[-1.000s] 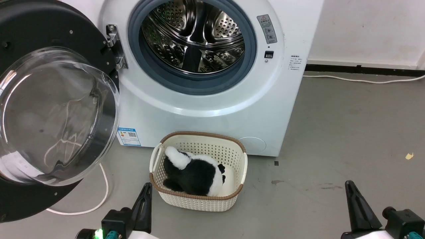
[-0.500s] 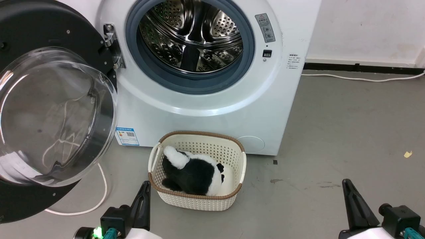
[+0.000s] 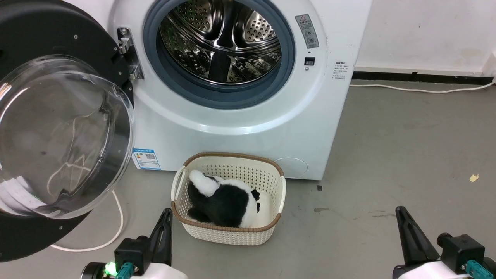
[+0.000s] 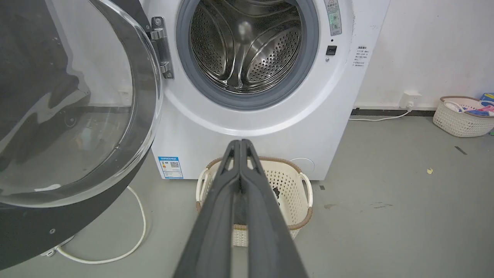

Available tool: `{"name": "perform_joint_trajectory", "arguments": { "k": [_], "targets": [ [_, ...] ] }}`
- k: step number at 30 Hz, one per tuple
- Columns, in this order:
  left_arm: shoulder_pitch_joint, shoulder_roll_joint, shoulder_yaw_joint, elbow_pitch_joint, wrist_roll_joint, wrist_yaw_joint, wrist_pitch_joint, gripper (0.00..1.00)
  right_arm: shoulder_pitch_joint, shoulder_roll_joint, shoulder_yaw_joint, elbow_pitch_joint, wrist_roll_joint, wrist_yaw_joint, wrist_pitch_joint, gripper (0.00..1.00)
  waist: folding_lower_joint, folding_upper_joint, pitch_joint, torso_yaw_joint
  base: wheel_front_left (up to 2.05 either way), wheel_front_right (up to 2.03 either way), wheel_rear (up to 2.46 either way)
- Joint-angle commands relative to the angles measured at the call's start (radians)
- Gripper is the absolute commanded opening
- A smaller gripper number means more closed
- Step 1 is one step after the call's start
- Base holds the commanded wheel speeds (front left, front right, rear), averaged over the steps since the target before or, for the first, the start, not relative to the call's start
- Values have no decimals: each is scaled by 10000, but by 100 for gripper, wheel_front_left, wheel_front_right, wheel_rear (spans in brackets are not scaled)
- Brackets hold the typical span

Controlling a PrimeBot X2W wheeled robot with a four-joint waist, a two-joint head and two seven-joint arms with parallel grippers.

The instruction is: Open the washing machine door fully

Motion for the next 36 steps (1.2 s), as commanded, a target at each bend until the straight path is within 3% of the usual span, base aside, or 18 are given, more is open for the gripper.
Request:
{"name": "perform_joint_trajectory", "arguments": {
  "k": [1, 36],
  "targets": [
    [-142, -80, 84, -55, 83, -69, 85, 0, -146, 13, 26, -57, -59, 4, 38, 0, -1, 0, 4, -6, 0, 0, 0],
    [-257, -480, 969, -404, 888, -516, 824, 0, -501, 23, 204, -135, -528, 7, 672, 0, -1, 0, 110, -175, 0, 0, 0]
  ]
}}
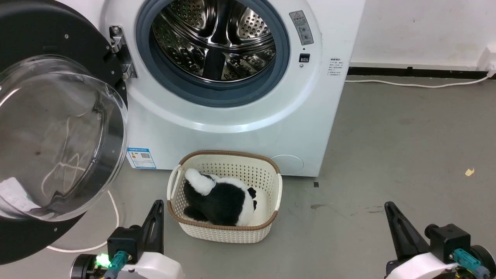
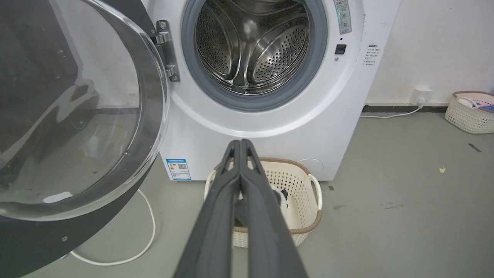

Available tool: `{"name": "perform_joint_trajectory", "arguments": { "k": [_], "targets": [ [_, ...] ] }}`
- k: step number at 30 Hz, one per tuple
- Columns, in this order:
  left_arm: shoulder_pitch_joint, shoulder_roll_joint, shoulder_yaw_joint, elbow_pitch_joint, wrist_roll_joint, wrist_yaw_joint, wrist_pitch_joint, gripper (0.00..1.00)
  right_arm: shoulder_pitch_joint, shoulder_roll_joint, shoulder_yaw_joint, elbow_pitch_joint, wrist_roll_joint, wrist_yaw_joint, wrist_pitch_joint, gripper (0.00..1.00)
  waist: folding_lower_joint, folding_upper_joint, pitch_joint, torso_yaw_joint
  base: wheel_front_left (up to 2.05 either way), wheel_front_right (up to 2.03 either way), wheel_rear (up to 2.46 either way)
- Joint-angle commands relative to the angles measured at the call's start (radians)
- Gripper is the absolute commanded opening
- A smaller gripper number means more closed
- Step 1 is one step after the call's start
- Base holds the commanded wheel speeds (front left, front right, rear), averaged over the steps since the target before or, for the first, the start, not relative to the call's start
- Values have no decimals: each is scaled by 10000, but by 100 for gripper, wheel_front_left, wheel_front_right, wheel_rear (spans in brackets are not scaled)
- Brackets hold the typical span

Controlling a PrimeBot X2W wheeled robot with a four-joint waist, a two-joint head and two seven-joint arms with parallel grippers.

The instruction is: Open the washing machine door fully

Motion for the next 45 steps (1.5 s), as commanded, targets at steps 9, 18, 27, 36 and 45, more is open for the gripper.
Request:
{"name": "perform_joint_trajectory", "arguments": {
  "k": [9, 18, 27, 36, 45],
  "targets": [
    [-128, -133, 260, -125, 281, -180, 210, 0, -263, 25, 69, -82, -200, 8, 189, 0, 0, -1, 27, -42, 0, 0, 0],
    [-154, -226, 465, -205, 467, -283, 381, 0, -346, 27, 110, -101, -308, 8, 335, 0, 0, -1, 51, -81, 0, 0, 0],
    [-181, -318, 668, -286, 652, -386, 551, 0, -427, 30, 151, -119, -416, 9, 481, 0, -1, -1, 76, -120, 0, 0, 0],
    [-204, -400, 850, -358, 818, -478, 703, 0, -500, 32, 188, -135, -513, 10, 612, 0, -1, -1, 98, -155, 0, 0, 0],
    [-205, -402, 854, -360, 822, -480, 707, 0, -502, 32, 189, -135, -515, 10, 615, 0, -1, -1, 98, -156, 0, 0, 0]
  ]
}}
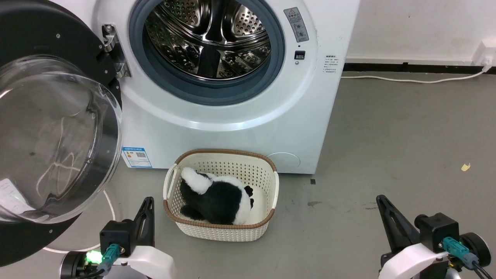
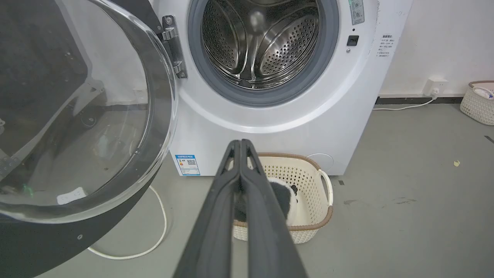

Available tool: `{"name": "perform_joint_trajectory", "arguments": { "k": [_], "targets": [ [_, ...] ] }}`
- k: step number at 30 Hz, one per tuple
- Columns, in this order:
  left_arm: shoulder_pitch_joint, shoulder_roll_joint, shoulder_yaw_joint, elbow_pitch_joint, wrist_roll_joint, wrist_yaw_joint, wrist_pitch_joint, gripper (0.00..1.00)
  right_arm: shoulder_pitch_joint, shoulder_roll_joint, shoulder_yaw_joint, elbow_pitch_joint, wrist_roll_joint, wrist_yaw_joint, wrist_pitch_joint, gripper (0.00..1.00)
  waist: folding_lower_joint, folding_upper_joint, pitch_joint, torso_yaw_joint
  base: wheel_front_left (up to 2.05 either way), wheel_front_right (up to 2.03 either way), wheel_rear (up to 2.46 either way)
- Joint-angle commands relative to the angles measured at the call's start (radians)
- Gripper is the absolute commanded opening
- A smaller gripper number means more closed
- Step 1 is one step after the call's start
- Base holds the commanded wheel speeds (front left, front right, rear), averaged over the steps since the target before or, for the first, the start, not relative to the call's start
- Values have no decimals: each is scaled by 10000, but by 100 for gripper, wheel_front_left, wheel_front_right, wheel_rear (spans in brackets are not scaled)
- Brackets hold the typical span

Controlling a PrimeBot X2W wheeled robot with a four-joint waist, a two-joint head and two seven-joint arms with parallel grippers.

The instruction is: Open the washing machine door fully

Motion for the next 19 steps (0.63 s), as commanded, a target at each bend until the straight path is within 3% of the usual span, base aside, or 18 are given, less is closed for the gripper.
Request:
{"name": "perform_joint_trajectory", "arguments": {
  "k": [1, 19],
  "targets": [
    [-154, 3, 14, -39, 87, -43, 3, 0, -121, 32, -5, -39, -76, 8, 7, 0, 0, 0, 0, 1, 0, 0, 0],
    [-154, 3, 14, -39, 87, -43, 3, 0, -121, 32, -5, -39, -76, 8, 7, 0, 0, 0, 0, 1, 0, 0, 0]
  ]
}}
